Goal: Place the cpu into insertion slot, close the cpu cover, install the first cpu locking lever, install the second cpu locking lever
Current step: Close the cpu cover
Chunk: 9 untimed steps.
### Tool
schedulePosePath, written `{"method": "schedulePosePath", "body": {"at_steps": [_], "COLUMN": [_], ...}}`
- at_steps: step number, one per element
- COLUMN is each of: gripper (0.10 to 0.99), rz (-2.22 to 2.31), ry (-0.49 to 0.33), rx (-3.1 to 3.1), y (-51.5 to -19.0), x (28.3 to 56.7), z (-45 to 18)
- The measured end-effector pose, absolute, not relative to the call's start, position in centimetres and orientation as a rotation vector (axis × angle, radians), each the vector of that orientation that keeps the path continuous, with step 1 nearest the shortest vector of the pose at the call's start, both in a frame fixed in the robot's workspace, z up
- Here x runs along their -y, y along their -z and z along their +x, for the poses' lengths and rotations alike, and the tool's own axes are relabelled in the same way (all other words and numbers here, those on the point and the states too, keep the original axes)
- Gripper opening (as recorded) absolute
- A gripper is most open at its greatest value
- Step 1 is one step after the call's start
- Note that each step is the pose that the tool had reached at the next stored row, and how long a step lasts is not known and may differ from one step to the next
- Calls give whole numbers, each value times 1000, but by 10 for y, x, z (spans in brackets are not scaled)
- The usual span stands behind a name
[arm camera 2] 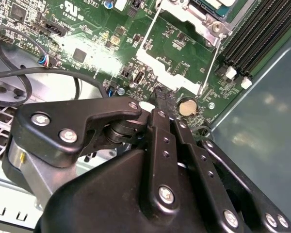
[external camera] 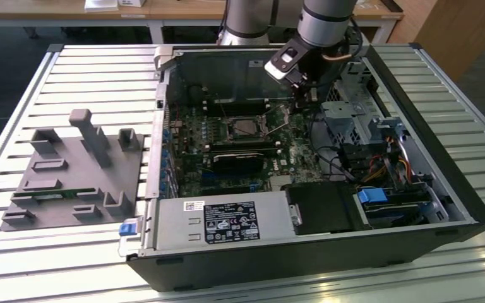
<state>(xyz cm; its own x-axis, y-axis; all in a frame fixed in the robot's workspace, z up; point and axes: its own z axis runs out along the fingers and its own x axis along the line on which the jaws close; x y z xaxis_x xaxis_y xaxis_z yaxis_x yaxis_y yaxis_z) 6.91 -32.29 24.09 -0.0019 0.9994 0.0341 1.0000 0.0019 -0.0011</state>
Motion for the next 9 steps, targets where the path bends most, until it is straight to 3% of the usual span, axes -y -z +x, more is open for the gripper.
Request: {"method": "schedulePosePath", "body": {"at_steps": [9], "gripper": [106], "rz": [-2201], "ry": [36], "rx": [2206], "y": [-239], "x": [323], "z": [62]}}
